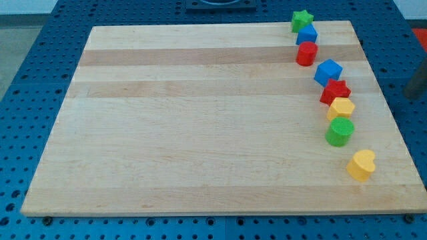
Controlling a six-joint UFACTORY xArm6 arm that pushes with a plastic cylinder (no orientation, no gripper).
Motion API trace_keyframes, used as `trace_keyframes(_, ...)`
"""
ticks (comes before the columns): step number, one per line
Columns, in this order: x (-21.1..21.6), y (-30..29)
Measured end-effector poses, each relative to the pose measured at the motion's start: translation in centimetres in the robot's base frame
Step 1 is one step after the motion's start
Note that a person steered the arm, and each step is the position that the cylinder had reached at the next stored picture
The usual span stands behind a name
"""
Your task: Drag the red circle left to the green star
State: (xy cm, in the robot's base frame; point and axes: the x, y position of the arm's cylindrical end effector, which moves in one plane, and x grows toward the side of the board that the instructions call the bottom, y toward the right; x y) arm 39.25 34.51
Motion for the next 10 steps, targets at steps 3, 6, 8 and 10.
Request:
trace_keyframes(3, -8.4, -10.2)
trace_keyframes(6, -10.0, -26.0)
trace_keyframes(8, -5.3, -30.1)
trace_keyframes(10, -11.1, -30.9)
